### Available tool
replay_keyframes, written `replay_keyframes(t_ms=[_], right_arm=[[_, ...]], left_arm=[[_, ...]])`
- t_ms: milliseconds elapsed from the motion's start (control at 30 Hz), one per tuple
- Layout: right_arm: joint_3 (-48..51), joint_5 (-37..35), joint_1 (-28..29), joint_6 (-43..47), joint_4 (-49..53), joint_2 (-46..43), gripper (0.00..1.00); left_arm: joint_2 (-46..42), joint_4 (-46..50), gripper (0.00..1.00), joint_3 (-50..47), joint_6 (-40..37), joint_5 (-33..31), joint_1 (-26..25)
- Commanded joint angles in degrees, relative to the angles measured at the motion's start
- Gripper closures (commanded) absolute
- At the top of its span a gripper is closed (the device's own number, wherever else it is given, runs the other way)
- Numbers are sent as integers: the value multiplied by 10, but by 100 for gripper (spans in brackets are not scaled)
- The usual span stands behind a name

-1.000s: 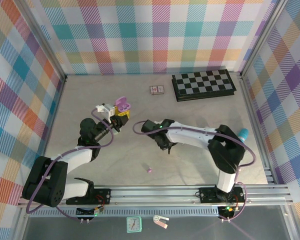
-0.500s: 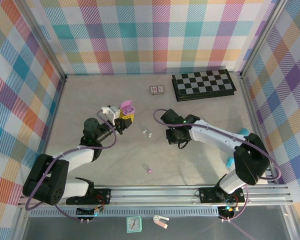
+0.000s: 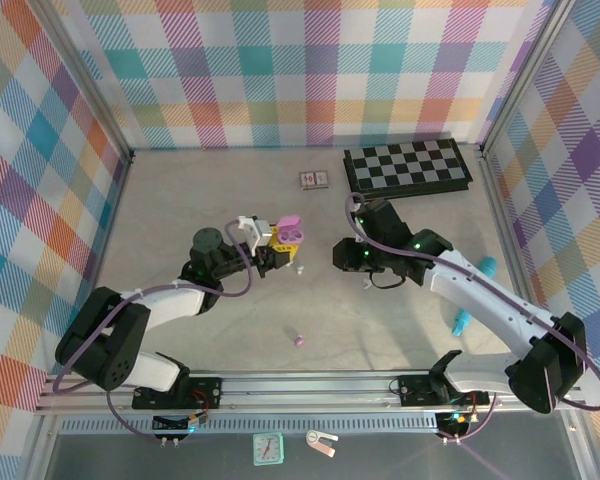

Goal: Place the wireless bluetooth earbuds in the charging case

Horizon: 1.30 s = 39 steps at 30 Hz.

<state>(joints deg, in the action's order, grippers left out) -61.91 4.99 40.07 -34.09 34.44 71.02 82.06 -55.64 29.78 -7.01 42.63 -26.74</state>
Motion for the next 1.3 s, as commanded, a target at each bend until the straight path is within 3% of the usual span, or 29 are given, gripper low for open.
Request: replay_keyframes(t_ms=[0,600,1267], right_arm=[[-11,72,-5,0,-52,-21,79],[-41,118,-25,18,-119,11,79],[-24,82,-29,42,-104,28,79]], left_arm=[[18,-10,71,26,-10,42,-19],[54,-15,71,55,0,82,-48],[41,-7,71,62,-5,89,-48]])
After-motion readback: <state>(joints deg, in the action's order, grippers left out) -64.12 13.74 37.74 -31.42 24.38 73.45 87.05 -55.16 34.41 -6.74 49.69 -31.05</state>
